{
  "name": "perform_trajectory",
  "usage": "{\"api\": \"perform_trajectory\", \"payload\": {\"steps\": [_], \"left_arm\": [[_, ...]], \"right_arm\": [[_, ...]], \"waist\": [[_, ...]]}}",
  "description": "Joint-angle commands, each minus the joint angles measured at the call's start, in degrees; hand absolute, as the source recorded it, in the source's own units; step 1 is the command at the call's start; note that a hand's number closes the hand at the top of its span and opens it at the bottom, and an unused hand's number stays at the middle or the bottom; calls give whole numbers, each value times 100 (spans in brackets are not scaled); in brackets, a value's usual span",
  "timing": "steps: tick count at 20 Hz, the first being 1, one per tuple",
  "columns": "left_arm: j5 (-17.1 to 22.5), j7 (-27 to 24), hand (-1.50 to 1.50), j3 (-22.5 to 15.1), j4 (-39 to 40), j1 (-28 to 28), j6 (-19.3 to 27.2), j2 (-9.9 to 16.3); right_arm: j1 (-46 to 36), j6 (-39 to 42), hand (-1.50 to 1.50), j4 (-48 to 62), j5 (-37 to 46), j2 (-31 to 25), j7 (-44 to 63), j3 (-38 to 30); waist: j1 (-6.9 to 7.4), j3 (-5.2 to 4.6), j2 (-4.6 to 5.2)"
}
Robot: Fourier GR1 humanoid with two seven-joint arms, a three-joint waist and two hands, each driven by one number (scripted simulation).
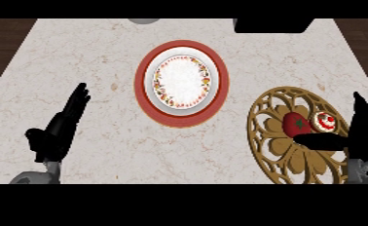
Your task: Pick the cupcake from the placemat and place it in the plate
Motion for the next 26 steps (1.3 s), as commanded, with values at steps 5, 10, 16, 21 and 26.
{"api": "perform_trajectory", "payload": {"steps": [5,10,16,21,26], "left_arm": [[-125,-154,0,214,202,30,-191,-101],[-188,291,0,340,-52,-126,-103,-228],[-368,442,0,351,-295,-52,-104,-380],[-451,20,0,570,39,32,-429,-381],[-424,356,0,745,60,-306,-611,-320]], "right_arm": [[-444,637,-150,614,-119,279,437,-273],[-376,540,-150,1392,-148,317,-399,-624],[-365,582,-150,1815,138,461,-451,-729],[-461,822,150,1841,-219,547,-938,-982],[-980,712,150,2841,-46,593,-1614,-978]], "waist": [[12,4,6],[3,7,6],[3,7,2],[-8,6,1],[14,7,7]]}}
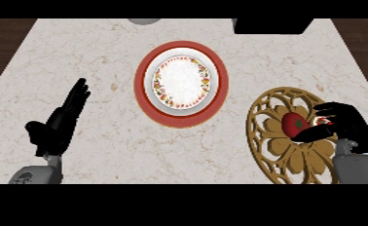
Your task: Pick the cupcake from the placemat and place it in the plate
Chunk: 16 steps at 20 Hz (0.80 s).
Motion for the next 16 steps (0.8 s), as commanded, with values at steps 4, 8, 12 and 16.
{"api": "perform_trajectory", "payload": {"steps": [4,8,12,16], "left_arm": [[-116,-8,0,171,-187,170,-149,-80],[-277,-110,0,106,102,-14,-10,-253],[-234,82,0,182,-30,-59,28,-183],[-167,52,0,294,72,37,-115,-33]], "right_arm": [[95,-312,150,320,380,225,-607,71],[294,-581,150,-190,1022,75,-472,289],[1605,-874,150,-1647,1940,728,-90,1524],[2566,-1556,150,-2261,3298,1190,91,2756]], "waist": [[8,44,38],[-18,42,35],[-132,34,-5],[-148,30,-3]]}}
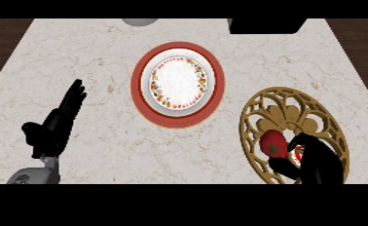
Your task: Pick the cupcake from the placemat and place it in the plate
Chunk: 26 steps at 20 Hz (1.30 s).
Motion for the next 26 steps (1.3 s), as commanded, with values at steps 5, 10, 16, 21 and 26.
{"api": "perform_trajectory", "payload": {"steps": [5,10,16,21,26], "left_arm": [[-84,-255,0,22,109,49,15,-100],[7,4,0,79,-259,178,-138,32],[-46,45,0,61,-77,17,-171,-72],[-138,-147,0,160,371,-204,-145,-116],[-236,-133,0,-23,62,-25,-171,-190]], "right_arm": [[1565,-159,150,-2114,2264,437,725,2072],[1510,186,150,-2606,3800,885,1162,2959],[1144,1078,150,-3528,4918,1068,1082,3362],[-169,1729,150,-3330,4805,1208,1640,3742],[-928,1821,150,-2942,4016,1192,1568,3086]], "waist": [[11,44,49],[96,50,53],[101,51,66],[146,47,94],[258,50,117]]}}
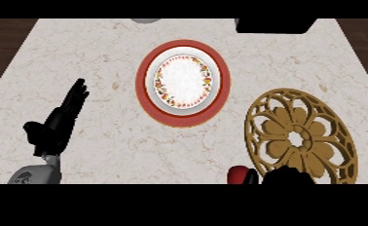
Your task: Pick the cupcake from the placemat and place it in the plate
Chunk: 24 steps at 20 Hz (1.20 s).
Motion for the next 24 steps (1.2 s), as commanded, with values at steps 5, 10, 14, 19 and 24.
{"api": "perform_trajectory", "payload": {"steps": [5,10,14,19,24], "left_arm": [[-138,169,0,-206,-112,-58,88,-227],[-96,60,0,-104,-170,51,-21,-115],[-169,137,0,-88,-173,-83,22,-87],[-262,-3,0,-99,139,-223,115,-220],[-212,114,0,-193,13,-272,-3,-261]], "right_arm": [[-2277,534,150,1122,-1505,666,1083,-757],[-3461,-216,150,2584,-2484,677,1275,-1317],[-4459,-621,150,3666,-3166,679,895,-1971],[-5046,-1771,150,5268,-3526,681,926,-1779],[-5184,-2922,150,5681,-3749,681,881,-2242]], "waist": [[113,1,27],[151,4,24],[154,5,34],[218,4,58],[297,14,78]]}}
